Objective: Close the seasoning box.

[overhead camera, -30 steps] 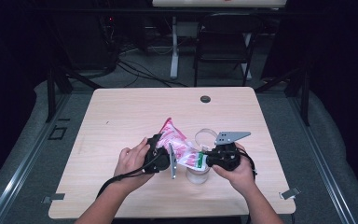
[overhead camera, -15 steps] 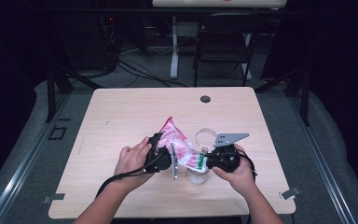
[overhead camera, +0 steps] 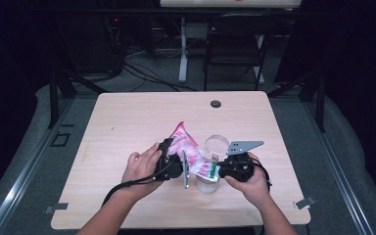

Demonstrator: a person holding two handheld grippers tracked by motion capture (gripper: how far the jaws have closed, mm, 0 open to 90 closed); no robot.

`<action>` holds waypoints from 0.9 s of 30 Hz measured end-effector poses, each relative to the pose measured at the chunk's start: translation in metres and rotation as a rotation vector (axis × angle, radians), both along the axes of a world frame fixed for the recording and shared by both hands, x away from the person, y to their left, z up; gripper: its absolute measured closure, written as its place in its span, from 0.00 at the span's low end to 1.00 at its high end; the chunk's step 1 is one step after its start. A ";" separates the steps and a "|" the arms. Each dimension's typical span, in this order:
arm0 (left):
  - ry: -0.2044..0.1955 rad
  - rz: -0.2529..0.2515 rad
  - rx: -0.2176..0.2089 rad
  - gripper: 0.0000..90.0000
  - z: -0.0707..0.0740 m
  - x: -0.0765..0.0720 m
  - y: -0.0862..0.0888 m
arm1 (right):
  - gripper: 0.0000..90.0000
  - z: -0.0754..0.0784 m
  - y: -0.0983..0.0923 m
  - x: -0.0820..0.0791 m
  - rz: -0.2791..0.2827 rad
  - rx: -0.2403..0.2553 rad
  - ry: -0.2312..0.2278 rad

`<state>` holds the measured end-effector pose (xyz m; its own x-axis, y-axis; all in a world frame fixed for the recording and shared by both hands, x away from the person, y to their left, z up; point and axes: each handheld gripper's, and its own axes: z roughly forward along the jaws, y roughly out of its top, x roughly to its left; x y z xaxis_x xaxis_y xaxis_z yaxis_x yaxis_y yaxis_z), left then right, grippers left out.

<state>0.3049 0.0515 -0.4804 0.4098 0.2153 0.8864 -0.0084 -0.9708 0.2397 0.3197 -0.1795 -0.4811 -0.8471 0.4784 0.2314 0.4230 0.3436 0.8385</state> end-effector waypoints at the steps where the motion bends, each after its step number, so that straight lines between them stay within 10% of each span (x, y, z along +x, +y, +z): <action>1: -0.002 -0.003 -0.001 0.67 0.000 0.000 0.000 | 1.00 0.000 0.000 0.000 -0.001 0.000 0.000; 27: -0.023 -0.010 0.031 0.68 0.008 0.000 -0.006 | 1.00 -0.003 -0.003 -0.002 -0.009 0.004 0.005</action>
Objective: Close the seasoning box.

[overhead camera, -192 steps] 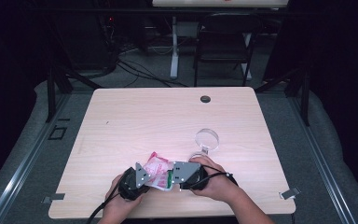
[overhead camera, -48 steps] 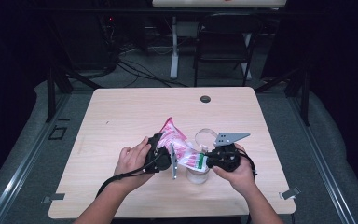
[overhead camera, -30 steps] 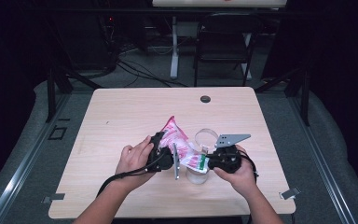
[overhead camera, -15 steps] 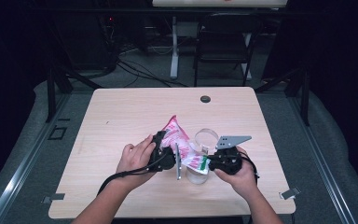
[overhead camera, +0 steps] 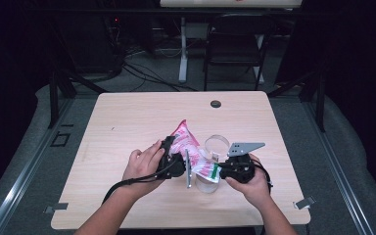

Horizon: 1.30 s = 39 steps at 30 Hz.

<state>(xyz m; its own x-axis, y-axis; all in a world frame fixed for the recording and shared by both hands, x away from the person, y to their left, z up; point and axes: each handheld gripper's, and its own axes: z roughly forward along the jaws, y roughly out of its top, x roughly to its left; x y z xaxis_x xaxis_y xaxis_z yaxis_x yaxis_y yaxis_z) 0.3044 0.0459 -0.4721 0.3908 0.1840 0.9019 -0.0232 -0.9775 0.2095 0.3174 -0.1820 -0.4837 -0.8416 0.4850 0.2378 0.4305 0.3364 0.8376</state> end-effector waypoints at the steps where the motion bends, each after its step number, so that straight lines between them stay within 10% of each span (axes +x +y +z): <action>1: -0.003 -0.003 0.004 0.68 0.001 0.000 0.000 | 1.00 0.000 0.000 0.000 0.001 0.000 0.000; 39: -0.024 -0.007 0.018 0.68 0.006 -0.002 0.001 | 1.00 -0.001 0.002 0.001 0.008 0.019 0.009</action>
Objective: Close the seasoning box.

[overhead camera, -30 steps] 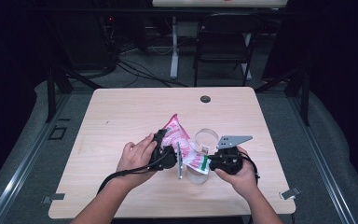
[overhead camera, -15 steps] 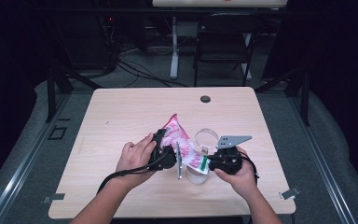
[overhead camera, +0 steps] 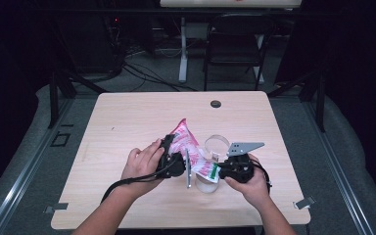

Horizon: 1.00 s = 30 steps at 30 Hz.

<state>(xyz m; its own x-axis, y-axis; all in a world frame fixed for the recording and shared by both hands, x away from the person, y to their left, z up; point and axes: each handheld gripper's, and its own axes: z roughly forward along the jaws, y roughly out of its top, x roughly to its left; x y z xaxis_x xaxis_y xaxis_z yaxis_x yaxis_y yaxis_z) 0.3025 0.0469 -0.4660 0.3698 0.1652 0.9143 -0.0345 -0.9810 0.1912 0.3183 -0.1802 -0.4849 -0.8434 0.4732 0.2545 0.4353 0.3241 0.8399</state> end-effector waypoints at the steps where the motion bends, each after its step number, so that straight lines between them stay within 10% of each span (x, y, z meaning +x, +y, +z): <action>1: 0.000 0.000 0.001 0.68 0.000 0.000 0.000 | 1.00 0.000 0.000 0.000 -0.002 0.001 0.001; 30: -0.010 -0.001 0.025 0.68 0.005 -0.001 -0.003 | 1.00 0.001 -0.001 0.000 -0.006 0.004 -0.002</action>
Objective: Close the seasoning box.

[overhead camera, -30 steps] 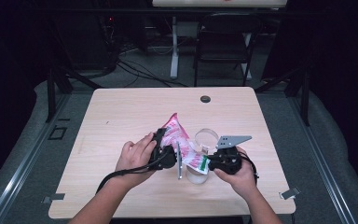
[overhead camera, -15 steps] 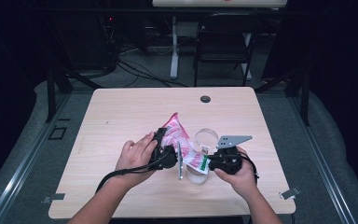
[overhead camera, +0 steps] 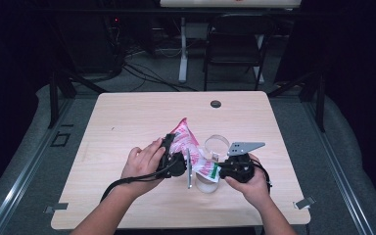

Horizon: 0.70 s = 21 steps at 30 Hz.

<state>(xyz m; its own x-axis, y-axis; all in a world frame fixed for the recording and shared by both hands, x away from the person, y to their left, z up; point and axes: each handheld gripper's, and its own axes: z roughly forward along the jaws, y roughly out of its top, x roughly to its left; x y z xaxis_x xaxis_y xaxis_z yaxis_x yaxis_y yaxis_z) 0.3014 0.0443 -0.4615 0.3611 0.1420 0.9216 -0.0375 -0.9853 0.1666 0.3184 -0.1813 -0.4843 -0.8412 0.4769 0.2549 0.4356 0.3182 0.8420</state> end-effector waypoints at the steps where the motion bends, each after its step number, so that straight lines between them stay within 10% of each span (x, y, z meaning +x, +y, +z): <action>1: -0.001 0.000 0.000 0.68 0.000 0.000 0.000 | 1.00 0.000 0.000 0.000 0.000 0.000 0.000; 21: -0.013 -0.005 0.010 0.68 0.001 -0.001 -0.001 | 1.00 0.000 -0.001 0.000 0.000 0.001 0.001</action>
<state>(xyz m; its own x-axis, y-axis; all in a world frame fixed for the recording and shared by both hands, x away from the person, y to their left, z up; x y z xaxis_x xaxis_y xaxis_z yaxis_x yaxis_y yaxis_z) 0.3009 0.0429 -0.4603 0.3496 0.1314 0.9276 -0.0441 -0.9867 0.1564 0.3189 -0.1823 -0.4846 -0.8410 0.4766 0.2560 0.4363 0.3177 0.8418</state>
